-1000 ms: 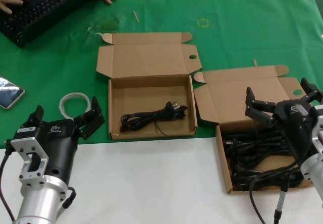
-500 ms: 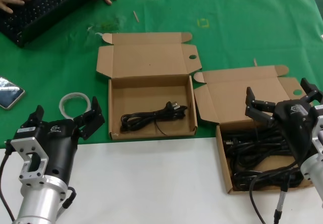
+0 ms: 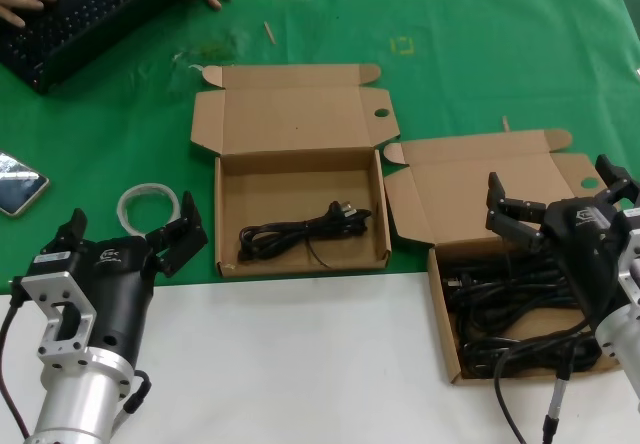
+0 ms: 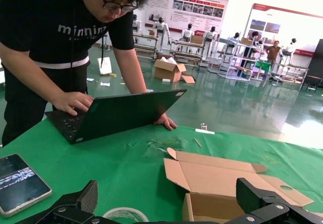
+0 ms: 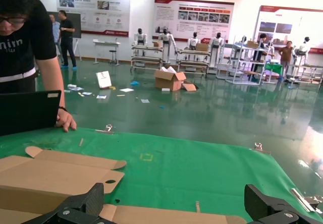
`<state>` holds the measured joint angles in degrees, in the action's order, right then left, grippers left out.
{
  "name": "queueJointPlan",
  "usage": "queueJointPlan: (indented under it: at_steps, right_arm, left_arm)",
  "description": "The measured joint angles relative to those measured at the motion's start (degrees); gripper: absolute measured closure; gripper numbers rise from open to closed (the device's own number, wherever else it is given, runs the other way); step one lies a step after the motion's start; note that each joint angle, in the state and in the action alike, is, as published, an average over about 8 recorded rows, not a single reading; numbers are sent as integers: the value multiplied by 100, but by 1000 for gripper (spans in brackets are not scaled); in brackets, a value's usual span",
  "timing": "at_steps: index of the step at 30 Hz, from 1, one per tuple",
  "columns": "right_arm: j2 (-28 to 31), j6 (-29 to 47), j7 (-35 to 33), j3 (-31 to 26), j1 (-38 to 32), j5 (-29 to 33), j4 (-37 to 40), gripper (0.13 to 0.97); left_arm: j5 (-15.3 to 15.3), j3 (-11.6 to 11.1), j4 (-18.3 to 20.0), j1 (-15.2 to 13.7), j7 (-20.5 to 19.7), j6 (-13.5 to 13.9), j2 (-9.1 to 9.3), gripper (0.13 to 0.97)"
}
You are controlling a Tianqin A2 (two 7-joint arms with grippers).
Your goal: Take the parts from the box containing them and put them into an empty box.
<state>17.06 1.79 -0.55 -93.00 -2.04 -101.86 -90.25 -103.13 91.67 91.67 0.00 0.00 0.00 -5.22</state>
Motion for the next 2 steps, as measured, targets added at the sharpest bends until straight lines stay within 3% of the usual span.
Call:
queueJointPlan:
  at_steps: [2]
  right_arm:
    - [0,0,0,0,0,0,0,129]
  left_arm:
    - [0,0,0,0,0,0,0,132]
